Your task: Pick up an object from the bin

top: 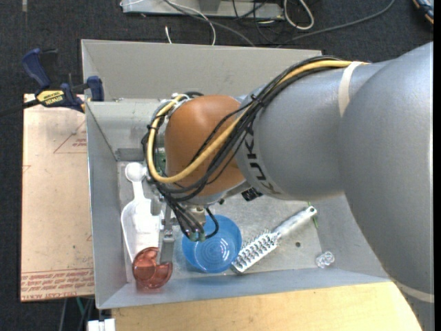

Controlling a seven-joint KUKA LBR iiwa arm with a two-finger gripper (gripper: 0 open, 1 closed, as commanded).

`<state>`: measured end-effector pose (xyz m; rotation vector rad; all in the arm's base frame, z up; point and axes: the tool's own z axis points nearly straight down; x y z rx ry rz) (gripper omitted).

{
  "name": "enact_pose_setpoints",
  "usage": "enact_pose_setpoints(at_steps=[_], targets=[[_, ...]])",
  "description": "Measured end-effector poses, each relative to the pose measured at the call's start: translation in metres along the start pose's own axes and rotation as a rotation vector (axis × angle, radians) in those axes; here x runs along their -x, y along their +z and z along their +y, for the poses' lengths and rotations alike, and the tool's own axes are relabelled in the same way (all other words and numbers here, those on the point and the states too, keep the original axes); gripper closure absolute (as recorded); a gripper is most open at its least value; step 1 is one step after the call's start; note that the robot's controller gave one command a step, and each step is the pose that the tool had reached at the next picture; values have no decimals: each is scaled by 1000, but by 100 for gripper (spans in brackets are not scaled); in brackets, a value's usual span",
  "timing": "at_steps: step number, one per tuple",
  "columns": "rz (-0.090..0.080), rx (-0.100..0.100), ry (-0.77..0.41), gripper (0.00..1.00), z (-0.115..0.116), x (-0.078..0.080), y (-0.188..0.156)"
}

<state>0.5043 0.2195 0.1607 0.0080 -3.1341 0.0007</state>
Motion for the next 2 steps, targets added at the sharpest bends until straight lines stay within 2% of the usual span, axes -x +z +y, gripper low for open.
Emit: enact_pose_setpoints(at_steps=[1, 2], targets=[[-7, 1, 5, 0, -1, 2, -4], [-13, 3, -243, 0, 5, -10, 51]])
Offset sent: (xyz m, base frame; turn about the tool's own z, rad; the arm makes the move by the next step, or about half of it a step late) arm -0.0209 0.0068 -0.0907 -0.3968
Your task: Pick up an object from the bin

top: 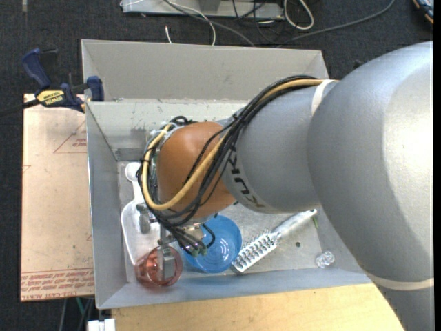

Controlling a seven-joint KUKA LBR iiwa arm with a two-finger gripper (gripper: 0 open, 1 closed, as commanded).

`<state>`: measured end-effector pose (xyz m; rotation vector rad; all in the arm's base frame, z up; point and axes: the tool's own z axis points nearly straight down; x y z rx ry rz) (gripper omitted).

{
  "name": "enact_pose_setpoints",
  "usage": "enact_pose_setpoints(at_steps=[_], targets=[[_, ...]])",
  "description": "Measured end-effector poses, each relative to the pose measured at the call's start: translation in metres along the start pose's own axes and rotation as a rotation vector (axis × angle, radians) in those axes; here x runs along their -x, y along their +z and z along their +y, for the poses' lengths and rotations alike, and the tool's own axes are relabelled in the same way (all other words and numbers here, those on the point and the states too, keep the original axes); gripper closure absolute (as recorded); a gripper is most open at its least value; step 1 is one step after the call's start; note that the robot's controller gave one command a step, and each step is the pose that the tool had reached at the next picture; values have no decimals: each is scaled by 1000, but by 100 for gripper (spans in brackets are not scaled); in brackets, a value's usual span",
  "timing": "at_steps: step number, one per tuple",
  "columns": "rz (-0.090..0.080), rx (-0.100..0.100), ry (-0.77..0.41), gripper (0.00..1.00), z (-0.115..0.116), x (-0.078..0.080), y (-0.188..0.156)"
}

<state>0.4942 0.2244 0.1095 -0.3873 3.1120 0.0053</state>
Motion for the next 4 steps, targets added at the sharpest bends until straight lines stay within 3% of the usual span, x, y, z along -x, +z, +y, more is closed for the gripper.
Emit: enact_pose_setpoints(at_steps=[1, 2, 3, 4], targets=[[4, 0, 40, 0, -94, 74, -6], [9, 0, -268, 0, -35, 35, 2], [0, 1, -222, 0, -67, 69, 18], [-9, -1, -408, 100, -128, 11, 37]])
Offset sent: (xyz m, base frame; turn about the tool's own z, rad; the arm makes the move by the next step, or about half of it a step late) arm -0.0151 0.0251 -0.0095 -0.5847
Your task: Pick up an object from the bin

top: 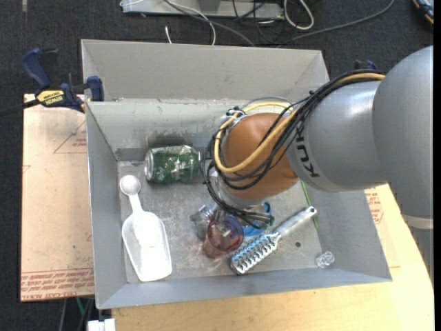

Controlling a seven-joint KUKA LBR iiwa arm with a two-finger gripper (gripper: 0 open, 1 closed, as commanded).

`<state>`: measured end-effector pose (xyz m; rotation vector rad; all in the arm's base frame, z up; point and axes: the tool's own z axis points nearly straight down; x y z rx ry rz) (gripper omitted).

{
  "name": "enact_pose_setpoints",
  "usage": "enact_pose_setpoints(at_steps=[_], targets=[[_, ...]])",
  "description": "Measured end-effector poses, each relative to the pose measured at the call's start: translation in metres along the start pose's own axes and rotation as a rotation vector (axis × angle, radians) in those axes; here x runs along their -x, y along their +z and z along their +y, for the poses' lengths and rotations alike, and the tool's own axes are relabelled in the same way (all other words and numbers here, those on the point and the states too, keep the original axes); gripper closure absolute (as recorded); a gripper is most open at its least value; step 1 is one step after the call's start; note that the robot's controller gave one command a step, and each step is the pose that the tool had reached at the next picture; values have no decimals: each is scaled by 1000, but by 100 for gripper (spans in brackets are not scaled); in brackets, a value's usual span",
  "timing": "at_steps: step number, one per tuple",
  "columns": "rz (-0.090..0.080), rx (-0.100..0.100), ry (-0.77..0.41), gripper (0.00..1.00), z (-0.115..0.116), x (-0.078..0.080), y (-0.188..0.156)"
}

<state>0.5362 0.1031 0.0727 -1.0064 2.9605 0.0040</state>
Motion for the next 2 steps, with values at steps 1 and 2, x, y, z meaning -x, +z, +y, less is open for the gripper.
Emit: enact_pose_setpoints(at_steps=[1, 2], targets=[[0, 0, 0, 100, 0, 0, 0], [-1, 1, 1, 100, 0, 0, -5]])
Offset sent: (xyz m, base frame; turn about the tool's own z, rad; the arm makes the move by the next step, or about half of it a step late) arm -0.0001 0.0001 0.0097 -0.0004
